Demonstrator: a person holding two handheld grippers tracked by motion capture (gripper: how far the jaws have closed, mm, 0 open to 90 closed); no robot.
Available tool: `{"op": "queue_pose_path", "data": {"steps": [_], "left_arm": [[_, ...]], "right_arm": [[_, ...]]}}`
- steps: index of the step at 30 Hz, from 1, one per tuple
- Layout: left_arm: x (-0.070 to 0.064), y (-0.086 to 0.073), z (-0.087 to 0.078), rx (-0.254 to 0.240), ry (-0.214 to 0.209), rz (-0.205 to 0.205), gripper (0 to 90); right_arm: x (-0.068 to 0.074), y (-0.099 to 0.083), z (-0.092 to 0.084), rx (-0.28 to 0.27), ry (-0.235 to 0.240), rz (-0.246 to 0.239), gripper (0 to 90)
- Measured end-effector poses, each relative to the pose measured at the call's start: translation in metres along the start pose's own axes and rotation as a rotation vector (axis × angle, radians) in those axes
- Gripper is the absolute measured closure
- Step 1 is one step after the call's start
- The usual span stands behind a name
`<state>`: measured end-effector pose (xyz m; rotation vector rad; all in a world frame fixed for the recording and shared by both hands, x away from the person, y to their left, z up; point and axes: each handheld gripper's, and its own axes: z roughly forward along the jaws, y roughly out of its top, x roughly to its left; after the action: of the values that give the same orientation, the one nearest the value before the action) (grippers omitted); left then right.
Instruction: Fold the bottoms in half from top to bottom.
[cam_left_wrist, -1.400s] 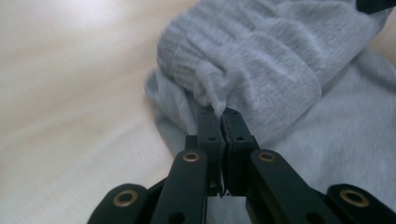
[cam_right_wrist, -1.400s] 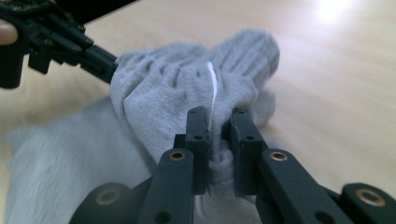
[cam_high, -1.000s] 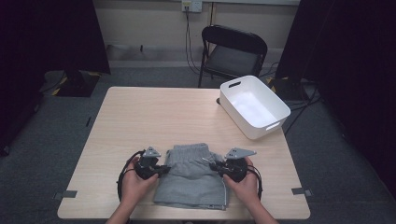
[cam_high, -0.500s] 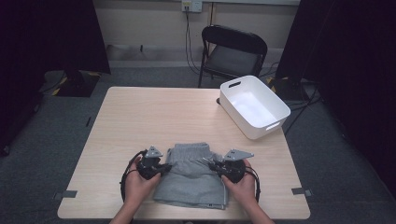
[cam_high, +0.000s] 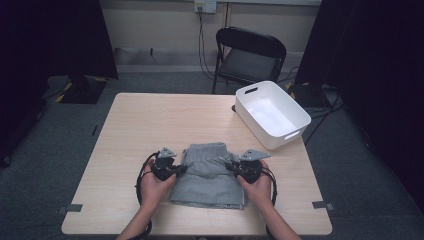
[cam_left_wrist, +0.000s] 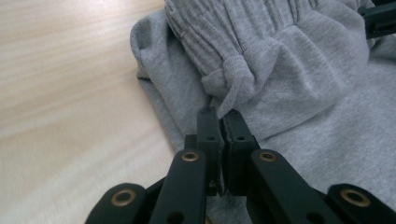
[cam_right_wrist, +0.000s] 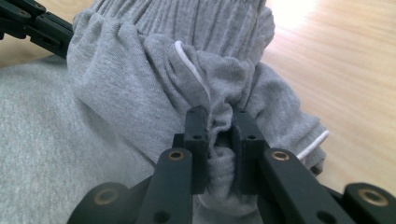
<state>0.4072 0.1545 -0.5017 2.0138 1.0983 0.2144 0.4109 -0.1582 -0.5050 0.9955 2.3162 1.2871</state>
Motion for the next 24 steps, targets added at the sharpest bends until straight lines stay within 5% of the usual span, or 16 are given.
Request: {"op": "queue_pose_path", "data": {"steps": [4, 11, 18, 19, 24], "left_arm": [[0.000, 0.001, 0.001, 0.003, 0.001, 0.010, 87.2], [0.001, 0.000, -0.001, -0.008, -0.014, -0.057, 81.1], [-0.001, 0.014, -0.008, -0.047, -0.019, -0.115, 51.8], [-0.001, 0.020, -0.007, -0.074, -0.007, -0.095, 45.0], [-0.001, 0.030, -0.001, -0.096, -0.005, -0.096, 39.5]], "right_arm": [[-0.005, 0.002, 0.003, -0.002, 0.005, 0.009, 79.5], [-0.005, 0.001, 0.002, 0.000, 0.006, 0.017, 79.5], [-0.004, 0.001, 0.002, -0.001, 0.001, 0.026, 79.5], [-0.004, 0.001, 0.002, 0.000, 0.001, 0.025, 79.5], [-0.004, 0.001, 0.002, -0.001, 0.001, 0.025, 79.4]]}}
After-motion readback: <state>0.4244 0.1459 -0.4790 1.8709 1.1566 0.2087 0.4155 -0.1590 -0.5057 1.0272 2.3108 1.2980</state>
